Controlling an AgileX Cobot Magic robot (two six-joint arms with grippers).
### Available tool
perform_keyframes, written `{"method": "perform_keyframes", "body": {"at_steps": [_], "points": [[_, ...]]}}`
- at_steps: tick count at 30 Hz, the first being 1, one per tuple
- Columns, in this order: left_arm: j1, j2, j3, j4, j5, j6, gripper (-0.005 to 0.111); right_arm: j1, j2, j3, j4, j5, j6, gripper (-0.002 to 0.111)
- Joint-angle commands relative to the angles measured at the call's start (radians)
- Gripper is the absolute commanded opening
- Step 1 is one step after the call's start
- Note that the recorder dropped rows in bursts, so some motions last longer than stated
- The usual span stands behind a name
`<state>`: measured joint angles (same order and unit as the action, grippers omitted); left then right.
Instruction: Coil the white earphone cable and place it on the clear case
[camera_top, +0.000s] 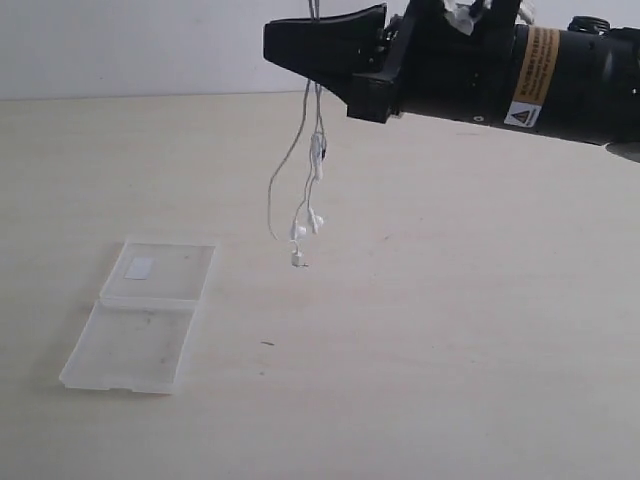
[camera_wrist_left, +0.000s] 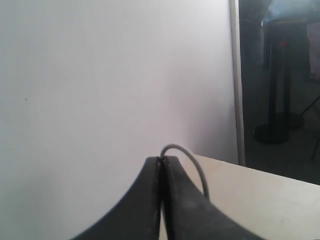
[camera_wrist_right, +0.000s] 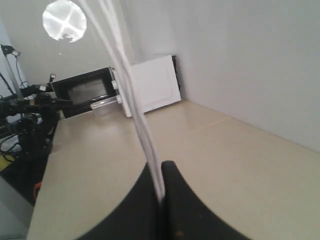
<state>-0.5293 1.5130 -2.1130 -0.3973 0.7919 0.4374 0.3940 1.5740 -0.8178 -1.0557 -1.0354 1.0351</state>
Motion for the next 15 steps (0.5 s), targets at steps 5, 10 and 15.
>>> {"method": "perform_keyframes", "body": {"at_steps": [5,10,15], "points": [[0.001,-0.022,-0.007,0.106,0.071,-0.005,0.0,0.001,-0.004,-0.007,0.0,0.12,0.005,0.0],[0.001,-0.022,-0.007,0.149,0.076,-0.01,0.0,0.001,-0.016,-0.007,-0.019,0.125,0.016,0.0],[0.012,-0.024,-0.007,0.225,0.093,-0.089,0.0,0.001,-0.06,-0.007,-0.021,0.167,0.029,0.0]]}}
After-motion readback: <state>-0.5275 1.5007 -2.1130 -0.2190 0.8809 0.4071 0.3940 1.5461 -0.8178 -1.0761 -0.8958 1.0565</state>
